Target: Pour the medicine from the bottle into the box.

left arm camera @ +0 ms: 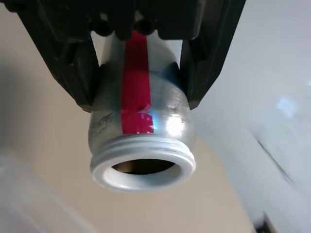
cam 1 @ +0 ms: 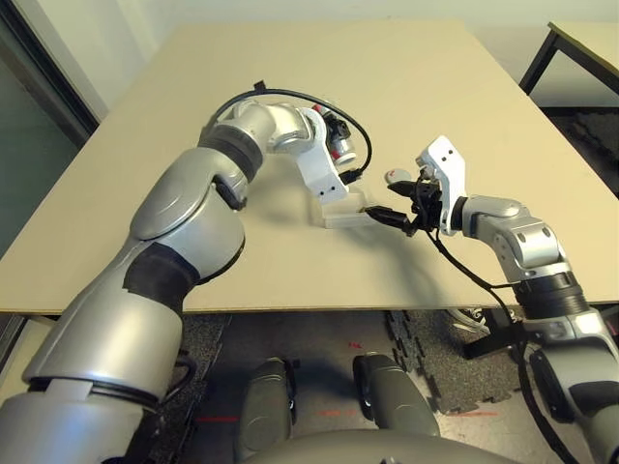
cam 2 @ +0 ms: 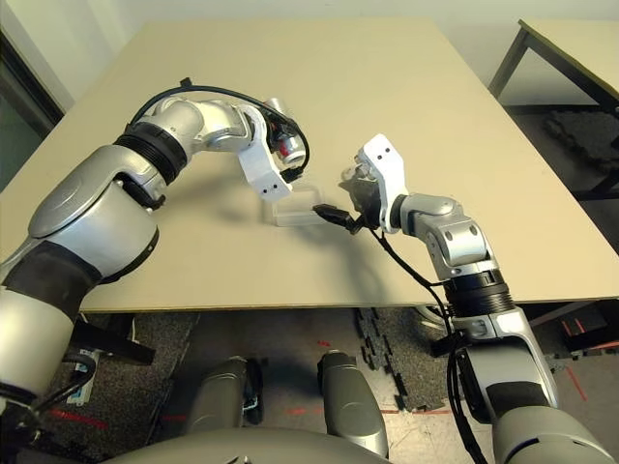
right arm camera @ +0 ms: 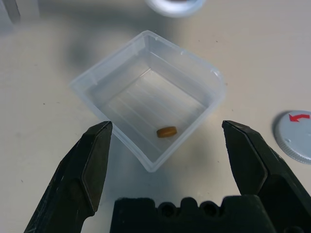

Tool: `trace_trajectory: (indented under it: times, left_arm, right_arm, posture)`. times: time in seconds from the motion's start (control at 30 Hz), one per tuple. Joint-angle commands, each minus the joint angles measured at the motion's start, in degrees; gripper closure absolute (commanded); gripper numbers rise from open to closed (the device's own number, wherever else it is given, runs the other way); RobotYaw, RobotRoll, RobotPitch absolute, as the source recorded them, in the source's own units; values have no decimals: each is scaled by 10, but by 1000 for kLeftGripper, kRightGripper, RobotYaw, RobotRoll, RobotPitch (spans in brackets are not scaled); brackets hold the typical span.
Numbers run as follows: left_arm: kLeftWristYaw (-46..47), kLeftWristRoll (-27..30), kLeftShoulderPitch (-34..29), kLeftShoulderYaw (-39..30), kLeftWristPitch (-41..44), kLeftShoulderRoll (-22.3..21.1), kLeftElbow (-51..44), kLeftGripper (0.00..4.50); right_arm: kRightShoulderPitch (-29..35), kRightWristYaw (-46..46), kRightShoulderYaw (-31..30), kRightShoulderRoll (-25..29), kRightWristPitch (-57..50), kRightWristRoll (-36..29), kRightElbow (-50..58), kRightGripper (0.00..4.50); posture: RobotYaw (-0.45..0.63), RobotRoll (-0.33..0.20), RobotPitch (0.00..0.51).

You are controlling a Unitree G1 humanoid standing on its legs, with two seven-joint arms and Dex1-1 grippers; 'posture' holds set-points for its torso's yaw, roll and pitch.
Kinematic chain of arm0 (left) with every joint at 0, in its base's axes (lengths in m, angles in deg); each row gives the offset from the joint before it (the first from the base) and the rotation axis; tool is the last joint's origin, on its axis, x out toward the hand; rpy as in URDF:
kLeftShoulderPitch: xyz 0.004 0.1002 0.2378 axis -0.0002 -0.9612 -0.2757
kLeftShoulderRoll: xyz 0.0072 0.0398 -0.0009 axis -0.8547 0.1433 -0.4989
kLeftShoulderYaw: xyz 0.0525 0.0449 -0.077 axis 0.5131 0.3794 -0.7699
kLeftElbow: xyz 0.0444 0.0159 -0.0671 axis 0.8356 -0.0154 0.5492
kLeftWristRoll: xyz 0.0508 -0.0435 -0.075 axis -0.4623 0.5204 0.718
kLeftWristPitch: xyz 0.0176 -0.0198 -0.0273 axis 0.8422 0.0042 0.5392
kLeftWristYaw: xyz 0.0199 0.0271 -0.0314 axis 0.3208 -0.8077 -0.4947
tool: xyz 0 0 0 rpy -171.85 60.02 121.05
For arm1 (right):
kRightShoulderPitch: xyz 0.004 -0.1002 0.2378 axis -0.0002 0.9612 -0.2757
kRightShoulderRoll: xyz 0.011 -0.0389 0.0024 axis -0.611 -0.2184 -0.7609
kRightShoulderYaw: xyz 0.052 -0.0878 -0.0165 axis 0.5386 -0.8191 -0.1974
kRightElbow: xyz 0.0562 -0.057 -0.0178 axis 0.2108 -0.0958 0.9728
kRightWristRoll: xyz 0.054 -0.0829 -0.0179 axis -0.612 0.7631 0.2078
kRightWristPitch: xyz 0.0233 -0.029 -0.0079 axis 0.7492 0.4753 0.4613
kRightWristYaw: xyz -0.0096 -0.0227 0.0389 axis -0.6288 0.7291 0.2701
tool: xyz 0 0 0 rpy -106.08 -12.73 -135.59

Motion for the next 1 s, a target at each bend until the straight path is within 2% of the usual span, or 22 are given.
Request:
trace_trajectory:
  times: [0.03,0.13,0.2,0.27,0.37,0.53,0.67,0.8,1.0]
  left_arm:
    - [-61,147,-23,-129,59,5,-5,1988]
    - [-96,251,-53,-232,112,10,-18,1988]
    - [-80,321,-77,-305,167,13,-28,1988]
    - [-36,375,-103,-367,215,13,-39,1988]
    - [35,425,-162,-431,251,11,-69,1988]
    - [106,459,-259,-473,288,17,-150,1988]
    - [118,462,-309,-469,306,22,-210,1988]
    - [121,461,-325,-465,305,27,-220,1988]
    - [102,466,-323,-463,289,39,-185,1988]
  right_arm:
    - [-8,-6,10,5,-4,-5,-1,0]
    - [-14,-9,11,4,-6,-8,-6,0]
    - [-20,-9,15,2,-9,-11,-9,0]
    - [-23,-6,22,-2,-10,-17,-11,0]
    - [-25,1,31,-6,-19,-23,-5,0]
    - [-26,16,46,-14,-26,-28,0,0]
    - [-35,44,66,-24,-11,-25,-16,0]
    - [-49,99,92,-44,29,-11,-54,0]
    - [-46,111,95,-58,38,-16,-55,0]
  posture:
    - [-158,0,71]
    - [-149,0,72]
    - [-133,0,77]
    - [-125,0,82]
    - [-115,0,89]
    - [-110,0,95]
    - [-112,0,96]
    - [-114,0,92]
    - [-123,0,87]
